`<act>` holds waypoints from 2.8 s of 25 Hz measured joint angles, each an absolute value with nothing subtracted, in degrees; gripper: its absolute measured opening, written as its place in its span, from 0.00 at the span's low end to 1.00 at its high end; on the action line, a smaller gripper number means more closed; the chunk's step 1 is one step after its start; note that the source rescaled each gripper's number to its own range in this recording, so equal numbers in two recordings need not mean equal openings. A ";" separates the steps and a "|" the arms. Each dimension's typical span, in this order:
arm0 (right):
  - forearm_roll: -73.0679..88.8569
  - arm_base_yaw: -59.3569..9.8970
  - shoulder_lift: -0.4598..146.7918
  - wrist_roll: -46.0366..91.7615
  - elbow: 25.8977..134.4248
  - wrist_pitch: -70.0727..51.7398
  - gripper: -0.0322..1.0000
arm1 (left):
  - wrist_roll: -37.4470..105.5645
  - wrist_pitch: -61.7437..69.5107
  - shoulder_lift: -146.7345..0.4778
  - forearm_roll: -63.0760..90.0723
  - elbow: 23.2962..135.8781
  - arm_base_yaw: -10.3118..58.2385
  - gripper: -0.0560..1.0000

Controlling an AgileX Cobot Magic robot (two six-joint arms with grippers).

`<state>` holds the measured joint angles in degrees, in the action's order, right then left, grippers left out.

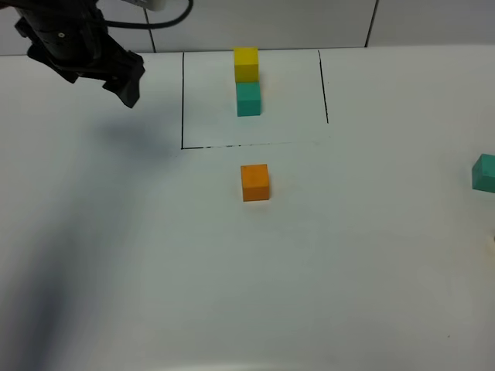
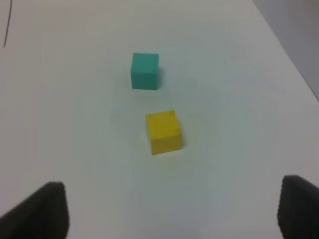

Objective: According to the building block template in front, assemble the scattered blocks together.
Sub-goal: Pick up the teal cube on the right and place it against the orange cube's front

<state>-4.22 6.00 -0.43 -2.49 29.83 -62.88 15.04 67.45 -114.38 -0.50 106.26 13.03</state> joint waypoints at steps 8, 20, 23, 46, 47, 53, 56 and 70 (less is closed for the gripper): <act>-4.22 6.00 -0.43 -2.49 29.83 -62.88 0.78 | 11.83 67.04 -106.87 -0.74 104.84 7.93 0.80; -4.22 6.00 -0.43 -2.49 29.83 -62.88 0.78 | 8.15 48.99 -84.38 -4.37 76.31 5.67 0.80; -4.22 6.00 -0.43 -2.49 29.83 -62.88 0.78 | 4.85 48.74 -78.02 -6.47 72.40 5.67 0.80; -4.15 6.00 -0.43 -2.49 29.83 -62.88 0.78 | -3.24 51.14 -33.47 -6.43 44.71 5.67 0.80; -4.13 6.00 -0.43 -2.49 29.83 -62.88 0.78 | -3.24 51.22 -32.36 -5.76 43.93 5.67 0.80; -4.13 6.00 -0.43 -2.49 29.83 -62.88 0.78 | -3.30 53.27 -26.84 -3.77 41.55 5.67 0.80; -4.13 6.00 -0.43 -2.49 29.83 -62.88 0.78 | -3.30 55.97 -24.70 -2.18 41.42 5.67 0.80; -4.02 6.00 -0.43 -2.49 29.83 -62.88 0.78 | -3.30 60.19 -9.03 0.76 31.05 5.67 0.79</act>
